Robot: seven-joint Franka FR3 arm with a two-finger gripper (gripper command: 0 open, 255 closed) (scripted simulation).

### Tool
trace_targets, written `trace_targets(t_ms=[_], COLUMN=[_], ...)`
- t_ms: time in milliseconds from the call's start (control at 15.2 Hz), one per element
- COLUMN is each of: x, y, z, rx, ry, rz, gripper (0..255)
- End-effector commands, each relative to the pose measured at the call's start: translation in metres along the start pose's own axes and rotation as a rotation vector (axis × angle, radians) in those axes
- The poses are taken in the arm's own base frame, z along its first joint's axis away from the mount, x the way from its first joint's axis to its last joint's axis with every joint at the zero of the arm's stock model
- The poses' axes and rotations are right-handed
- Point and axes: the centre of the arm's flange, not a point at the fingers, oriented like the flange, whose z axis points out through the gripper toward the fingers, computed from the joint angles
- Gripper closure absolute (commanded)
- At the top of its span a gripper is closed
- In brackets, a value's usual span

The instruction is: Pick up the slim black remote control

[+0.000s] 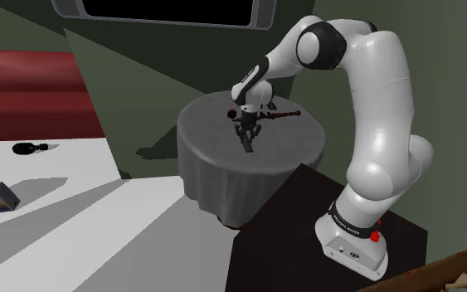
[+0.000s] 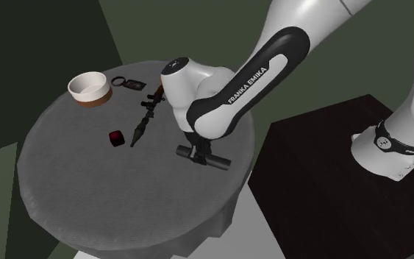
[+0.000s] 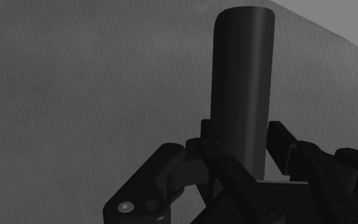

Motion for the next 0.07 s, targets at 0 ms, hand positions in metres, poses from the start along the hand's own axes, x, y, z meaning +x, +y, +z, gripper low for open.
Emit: trace_targets(t_ms=[0], x=[-0.0006], y=[-0.0009], z=[-0.0033], rx=[0.0], ry=[0.0], rz=[0.0], gripper=[255])
